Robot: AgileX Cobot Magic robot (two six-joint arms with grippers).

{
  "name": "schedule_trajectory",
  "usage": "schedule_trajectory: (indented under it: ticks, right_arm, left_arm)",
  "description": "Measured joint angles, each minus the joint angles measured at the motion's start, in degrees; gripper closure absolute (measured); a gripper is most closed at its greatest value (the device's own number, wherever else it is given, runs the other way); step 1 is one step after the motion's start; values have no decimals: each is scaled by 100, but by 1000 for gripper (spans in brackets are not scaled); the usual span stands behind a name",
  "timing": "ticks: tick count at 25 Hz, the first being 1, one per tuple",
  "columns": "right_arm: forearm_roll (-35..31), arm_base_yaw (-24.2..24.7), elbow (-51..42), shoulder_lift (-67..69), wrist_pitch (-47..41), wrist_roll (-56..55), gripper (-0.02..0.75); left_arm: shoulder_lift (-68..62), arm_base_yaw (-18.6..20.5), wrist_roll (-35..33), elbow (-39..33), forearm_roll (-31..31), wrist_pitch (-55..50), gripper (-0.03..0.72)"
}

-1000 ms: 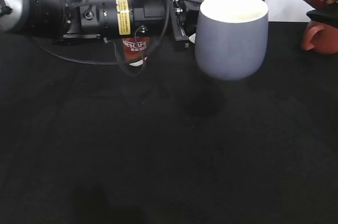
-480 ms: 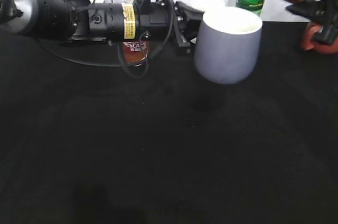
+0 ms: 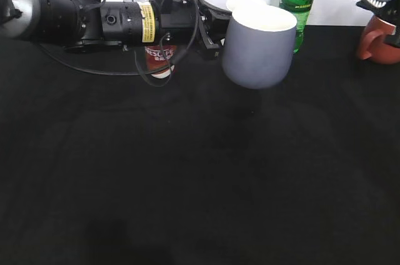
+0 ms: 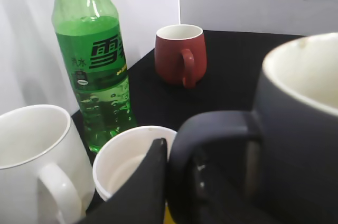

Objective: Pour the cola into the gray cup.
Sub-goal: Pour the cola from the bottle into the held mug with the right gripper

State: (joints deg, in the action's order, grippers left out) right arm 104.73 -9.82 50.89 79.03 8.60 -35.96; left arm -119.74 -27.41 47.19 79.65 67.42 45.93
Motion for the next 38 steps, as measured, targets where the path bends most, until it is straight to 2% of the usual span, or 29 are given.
schedule_trajectory:
  ticks: [13,38]
  right_arm:
    - [-18,0,0,0,-449,1050,264]
    - [-18,0,0,0,-790,1470,272]
  left_arm:
    - [0,0,0,0,0,96,640]
    - [0,0,-10,0,27,96,640]
